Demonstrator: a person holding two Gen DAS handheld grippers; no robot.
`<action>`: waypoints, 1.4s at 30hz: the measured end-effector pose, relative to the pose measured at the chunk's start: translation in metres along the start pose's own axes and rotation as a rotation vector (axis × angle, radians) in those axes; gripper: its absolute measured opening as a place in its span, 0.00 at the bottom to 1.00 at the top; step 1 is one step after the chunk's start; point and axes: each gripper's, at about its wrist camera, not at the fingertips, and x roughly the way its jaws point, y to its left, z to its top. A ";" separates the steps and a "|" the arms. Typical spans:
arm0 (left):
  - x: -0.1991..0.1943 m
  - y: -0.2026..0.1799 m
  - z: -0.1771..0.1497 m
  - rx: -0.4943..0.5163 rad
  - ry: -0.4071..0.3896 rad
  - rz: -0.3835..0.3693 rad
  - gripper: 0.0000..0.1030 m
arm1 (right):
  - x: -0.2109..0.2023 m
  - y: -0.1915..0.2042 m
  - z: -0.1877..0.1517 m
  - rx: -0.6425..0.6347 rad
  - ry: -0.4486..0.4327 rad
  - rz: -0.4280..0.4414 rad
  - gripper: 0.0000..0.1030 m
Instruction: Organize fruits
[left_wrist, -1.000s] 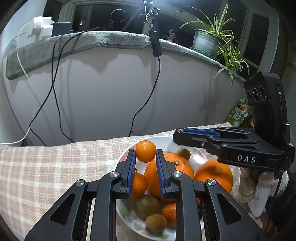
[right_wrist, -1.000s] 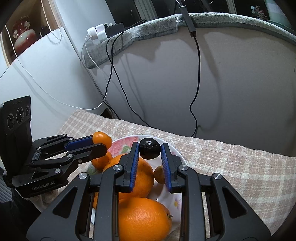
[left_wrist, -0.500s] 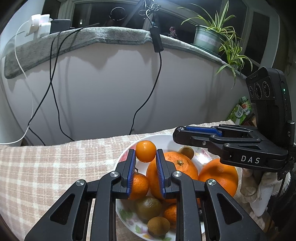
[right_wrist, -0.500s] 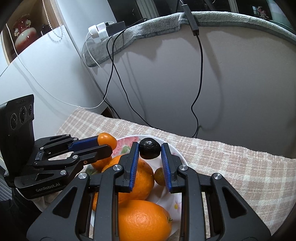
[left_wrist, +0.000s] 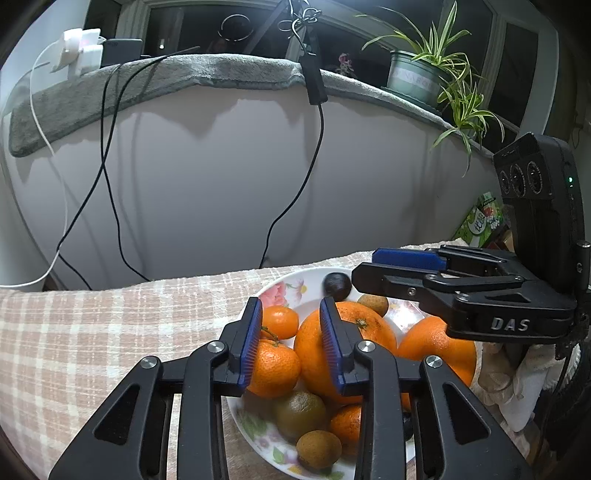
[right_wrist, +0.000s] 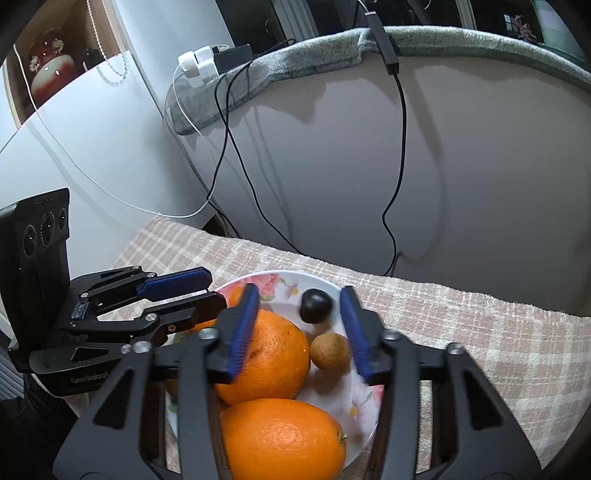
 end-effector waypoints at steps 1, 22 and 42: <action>0.000 0.000 0.000 0.001 0.000 0.001 0.30 | 0.000 0.001 0.000 -0.001 -0.001 0.002 0.48; -0.022 -0.004 -0.007 0.017 -0.036 0.055 0.67 | -0.031 0.008 -0.002 -0.003 -0.079 -0.077 0.87; -0.051 -0.015 -0.021 0.015 -0.071 0.106 0.69 | -0.073 0.039 -0.019 -0.026 -0.180 -0.269 0.99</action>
